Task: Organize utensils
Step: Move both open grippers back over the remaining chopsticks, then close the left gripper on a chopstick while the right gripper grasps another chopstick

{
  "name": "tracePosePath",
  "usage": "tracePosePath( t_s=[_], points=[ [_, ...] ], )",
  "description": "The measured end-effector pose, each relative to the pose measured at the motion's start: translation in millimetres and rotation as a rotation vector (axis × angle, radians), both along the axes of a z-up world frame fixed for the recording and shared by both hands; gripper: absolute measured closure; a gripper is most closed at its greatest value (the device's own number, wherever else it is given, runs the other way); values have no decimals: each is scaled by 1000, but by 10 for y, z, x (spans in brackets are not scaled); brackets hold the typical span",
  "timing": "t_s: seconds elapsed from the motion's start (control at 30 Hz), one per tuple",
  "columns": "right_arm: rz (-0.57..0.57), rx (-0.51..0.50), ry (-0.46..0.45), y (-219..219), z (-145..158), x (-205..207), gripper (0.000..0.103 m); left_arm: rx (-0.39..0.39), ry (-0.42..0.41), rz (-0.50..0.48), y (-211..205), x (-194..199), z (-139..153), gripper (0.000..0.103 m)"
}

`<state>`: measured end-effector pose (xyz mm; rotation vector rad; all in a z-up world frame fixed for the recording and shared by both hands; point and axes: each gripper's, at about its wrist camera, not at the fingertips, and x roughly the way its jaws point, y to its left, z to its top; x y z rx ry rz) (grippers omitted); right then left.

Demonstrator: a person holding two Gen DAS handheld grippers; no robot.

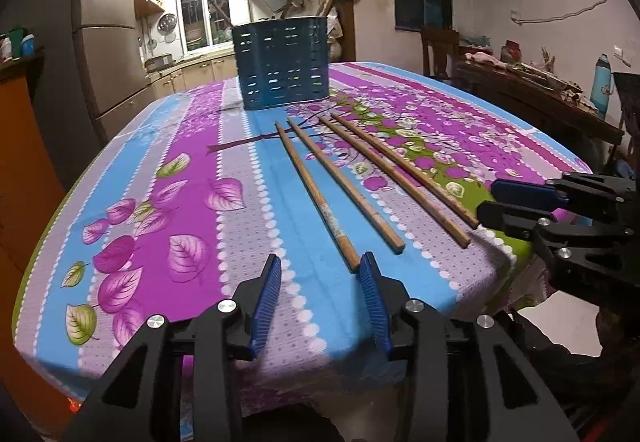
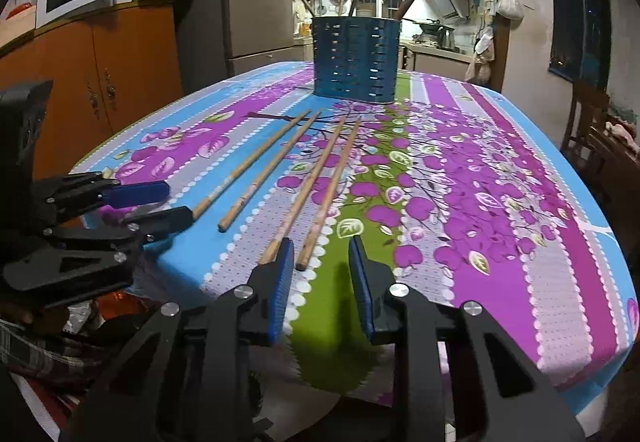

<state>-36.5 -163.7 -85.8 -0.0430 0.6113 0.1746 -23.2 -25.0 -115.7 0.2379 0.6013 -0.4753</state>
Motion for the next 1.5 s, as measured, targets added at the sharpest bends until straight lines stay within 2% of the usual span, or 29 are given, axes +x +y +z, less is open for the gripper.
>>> tracePosePath(
  t_s=[0.3,0.43,0.53,0.6,0.63,0.7,1.0,1.5],
  points=[
    [20,-4,19,54,-68,67,95,5,-23,-48,-80,-38,4,60],
    [18,-5,18,67,-70,73,96,-7,-17,-31,-82,29,-26,61],
    [12,0,16,67,-69,74,96,-28,-7,-24,-62,59,-25,75],
    [5,5,11,62,-76,69,97,-28,-16,-7,-41,61,-28,91],
    [0,12,7,55,-81,63,97,-31,-18,3,-27,69,-30,93],
    [-17,15,1,35,-81,49,97,-44,-13,10,5,82,-28,93],
    [-31,21,-5,9,-91,23,96,-2,-59,31,-63,44,-42,91],
    [-59,99,-12,-82,-114,21,97,-63,-57,40,16,68,-65,93]
  ],
)
